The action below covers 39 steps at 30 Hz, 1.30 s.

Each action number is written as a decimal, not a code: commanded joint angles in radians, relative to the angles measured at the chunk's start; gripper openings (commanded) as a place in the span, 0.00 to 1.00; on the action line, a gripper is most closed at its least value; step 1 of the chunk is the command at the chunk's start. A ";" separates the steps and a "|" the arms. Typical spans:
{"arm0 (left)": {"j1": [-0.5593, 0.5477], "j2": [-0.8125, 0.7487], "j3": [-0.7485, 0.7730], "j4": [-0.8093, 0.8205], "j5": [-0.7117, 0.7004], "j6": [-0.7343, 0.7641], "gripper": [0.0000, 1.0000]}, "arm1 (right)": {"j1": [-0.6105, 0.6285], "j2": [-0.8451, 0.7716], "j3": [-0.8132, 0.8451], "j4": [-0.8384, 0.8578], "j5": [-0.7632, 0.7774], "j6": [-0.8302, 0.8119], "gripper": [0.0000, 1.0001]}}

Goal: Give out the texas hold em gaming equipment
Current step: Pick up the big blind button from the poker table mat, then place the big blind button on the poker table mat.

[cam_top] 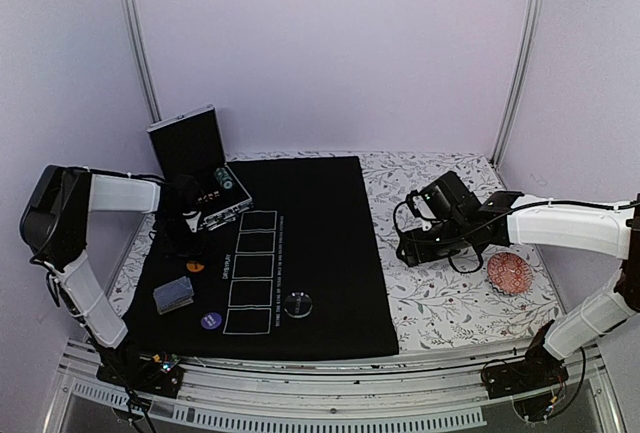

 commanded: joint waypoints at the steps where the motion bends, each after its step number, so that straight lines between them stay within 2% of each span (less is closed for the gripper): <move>1: -0.001 0.024 -0.017 0.005 0.083 0.014 0.48 | -0.002 -0.030 -0.006 0.014 -0.006 -0.006 0.68; 8: -0.032 0.007 0.019 0.005 0.081 0.009 0.41 | -0.001 -0.028 -0.001 0.014 -0.006 -0.009 0.68; 17: -0.098 0.016 0.126 0.007 0.044 -0.005 0.38 | 0.000 -0.021 0.016 0.002 -0.008 -0.013 0.68; 27: -0.122 0.170 0.265 0.017 0.054 0.010 0.38 | 0.000 -0.022 0.022 -0.010 -0.006 -0.010 0.68; 35: -0.121 0.199 0.285 0.017 0.012 0.001 0.43 | 0.000 -0.032 0.022 -0.017 -0.005 -0.004 0.68; 37: -0.122 0.202 0.286 0.016 0.012 0.005 0.47 | 0.000 -0.032 0.023 -0.017 -0.006 -0.004 0.68; 39: -0.121 0.199 0.290 0.008 0.006 0.009 0.55 | -0.001 -0.033 0.023 -0.019 -0.006 -0.004 0.68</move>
